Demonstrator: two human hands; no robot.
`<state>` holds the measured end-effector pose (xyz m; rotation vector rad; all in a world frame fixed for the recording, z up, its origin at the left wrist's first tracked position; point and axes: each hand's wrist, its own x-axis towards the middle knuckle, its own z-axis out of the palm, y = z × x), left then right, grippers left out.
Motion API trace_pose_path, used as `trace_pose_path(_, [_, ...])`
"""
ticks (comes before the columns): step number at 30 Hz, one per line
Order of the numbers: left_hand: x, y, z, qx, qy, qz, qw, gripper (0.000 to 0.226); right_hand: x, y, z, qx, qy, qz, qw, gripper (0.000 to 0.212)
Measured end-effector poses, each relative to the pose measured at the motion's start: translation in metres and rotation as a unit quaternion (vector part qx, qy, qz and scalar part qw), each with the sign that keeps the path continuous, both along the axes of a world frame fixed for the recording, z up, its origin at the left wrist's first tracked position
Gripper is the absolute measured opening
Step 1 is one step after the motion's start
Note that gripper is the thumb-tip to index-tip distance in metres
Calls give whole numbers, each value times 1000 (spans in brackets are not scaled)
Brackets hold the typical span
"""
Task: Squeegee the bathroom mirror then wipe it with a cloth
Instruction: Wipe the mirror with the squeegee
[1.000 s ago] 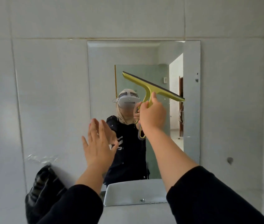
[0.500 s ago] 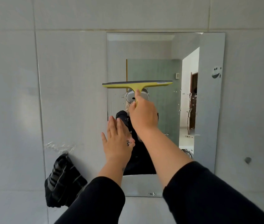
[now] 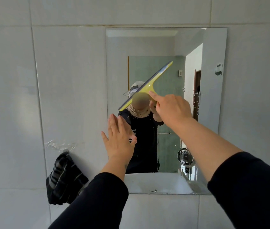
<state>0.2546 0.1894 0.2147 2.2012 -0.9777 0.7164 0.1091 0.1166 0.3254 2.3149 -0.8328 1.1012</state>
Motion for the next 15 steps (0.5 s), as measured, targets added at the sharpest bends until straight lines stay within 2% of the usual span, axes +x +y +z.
trace_pose_path(15, [-35, -30, -1, 0, -27, -41, 999, 102, -76, -41, 1, 73, -49, -36, 996, 48])
